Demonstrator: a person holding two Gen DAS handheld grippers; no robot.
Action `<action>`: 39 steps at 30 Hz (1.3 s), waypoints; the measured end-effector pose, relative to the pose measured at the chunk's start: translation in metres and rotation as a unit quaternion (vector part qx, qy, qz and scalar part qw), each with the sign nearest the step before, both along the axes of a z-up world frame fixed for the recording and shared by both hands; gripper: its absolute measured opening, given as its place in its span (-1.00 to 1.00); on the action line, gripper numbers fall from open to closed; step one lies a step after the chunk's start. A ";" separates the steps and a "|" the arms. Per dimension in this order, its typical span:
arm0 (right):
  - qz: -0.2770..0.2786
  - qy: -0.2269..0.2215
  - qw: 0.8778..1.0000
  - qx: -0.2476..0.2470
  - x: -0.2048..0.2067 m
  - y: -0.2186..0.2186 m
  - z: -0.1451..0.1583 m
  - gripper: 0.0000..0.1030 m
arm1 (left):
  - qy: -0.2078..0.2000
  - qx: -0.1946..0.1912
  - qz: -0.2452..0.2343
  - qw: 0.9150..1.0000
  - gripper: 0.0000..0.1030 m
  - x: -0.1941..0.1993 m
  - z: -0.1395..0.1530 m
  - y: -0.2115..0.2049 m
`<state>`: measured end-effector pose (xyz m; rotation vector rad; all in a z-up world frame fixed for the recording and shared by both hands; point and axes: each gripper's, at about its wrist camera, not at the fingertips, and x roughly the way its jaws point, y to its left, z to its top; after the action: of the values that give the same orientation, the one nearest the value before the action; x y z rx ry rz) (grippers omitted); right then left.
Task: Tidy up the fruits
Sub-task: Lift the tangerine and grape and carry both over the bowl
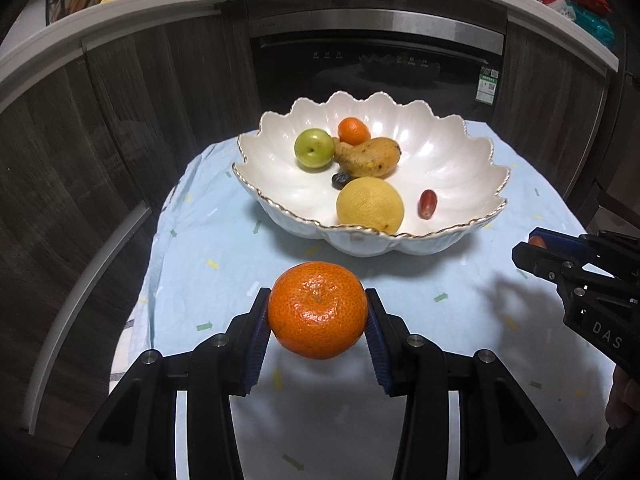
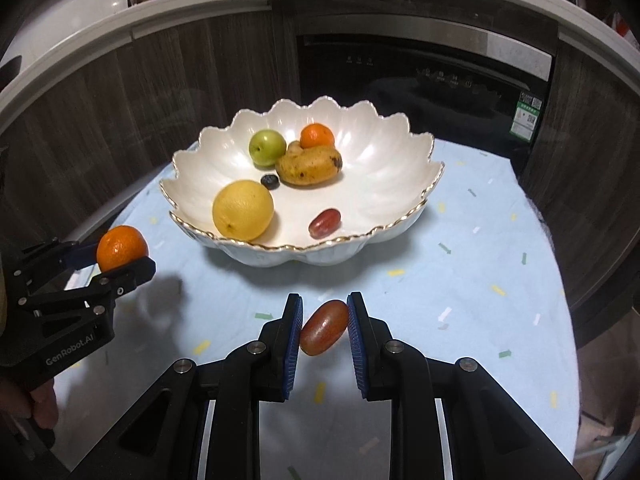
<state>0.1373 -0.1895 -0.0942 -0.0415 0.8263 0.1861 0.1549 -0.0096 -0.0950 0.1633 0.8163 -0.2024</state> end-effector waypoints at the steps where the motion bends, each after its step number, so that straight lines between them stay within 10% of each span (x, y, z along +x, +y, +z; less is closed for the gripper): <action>1: 0.000 -0.003 1.000 0.000 -0.002 0.000 0.003 -0.53 | -0.002 0.000 -0.001 1.000 -0.16 -0.001 0.002 -0.001; 39: -0.016 -0.063 0.998 0.010 0.038 -0.005 0.069 -0.53 | -0.044 -0.016 -0.016 0.999 -0.16 0.047 0.064 -0.008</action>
<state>0.1750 -0.1942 -0.0252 -0.0215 0.6999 0.1597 0.2021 -0.0174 -0.0305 0.1541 0.7233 -0.2372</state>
